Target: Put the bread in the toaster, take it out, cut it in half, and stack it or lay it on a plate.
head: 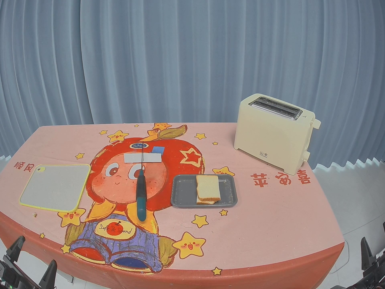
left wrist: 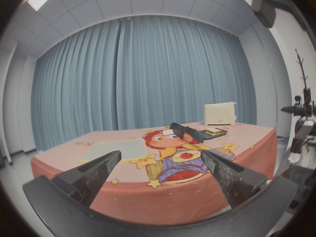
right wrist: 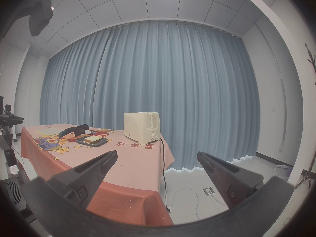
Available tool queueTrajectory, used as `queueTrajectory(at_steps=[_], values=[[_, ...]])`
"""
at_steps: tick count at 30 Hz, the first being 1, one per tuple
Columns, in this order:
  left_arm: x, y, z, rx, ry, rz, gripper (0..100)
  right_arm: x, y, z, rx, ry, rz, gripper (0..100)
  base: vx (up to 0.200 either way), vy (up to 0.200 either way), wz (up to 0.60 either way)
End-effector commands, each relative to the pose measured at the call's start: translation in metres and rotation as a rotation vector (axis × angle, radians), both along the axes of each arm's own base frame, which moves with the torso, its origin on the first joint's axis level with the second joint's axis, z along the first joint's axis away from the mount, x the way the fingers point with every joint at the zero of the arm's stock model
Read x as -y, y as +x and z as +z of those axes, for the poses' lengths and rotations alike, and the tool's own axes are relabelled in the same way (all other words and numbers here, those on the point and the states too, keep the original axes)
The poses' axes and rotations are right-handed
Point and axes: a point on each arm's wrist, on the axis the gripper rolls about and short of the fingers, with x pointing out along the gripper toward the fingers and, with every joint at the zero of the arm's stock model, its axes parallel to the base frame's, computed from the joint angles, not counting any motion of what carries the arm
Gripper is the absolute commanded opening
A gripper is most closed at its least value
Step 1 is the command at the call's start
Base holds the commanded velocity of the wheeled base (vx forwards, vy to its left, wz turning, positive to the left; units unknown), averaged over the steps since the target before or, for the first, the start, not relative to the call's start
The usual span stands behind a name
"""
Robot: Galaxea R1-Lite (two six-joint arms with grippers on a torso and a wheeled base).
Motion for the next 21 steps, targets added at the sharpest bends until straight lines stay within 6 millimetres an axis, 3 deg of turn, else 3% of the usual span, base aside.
queueTrajectory(at_steps=[1,8,14,21], values=[[0.0014,0.0007,-0.0114,-0.106,-0.061,-0.051,100,0.0000,0.0001,-0.0052,-0.001,0.000,0.001,100,0.000,0.000,0.00],[0.0012,0.0009,-0.0104,-0.089,-0.071,-0.017,100,0.0000,0.0001,-0.0052,-0.001,0.000,0.001,100,0.000,0.000,0.00],[0.0043,-0.0014,-0.0111,-0.058,-0.078,0.161,100,0.0000,0.0001,-0.0052,-0.001,0.001,0.001,100,0.000,0.000,0.00],[0.0056,-0.0051,-0.0110,0.004,-0.051,0.131,100,0.0000,0.0001,-0.0052,-0.001,0.001,0.001,100,0.000,0.000,0.00]])
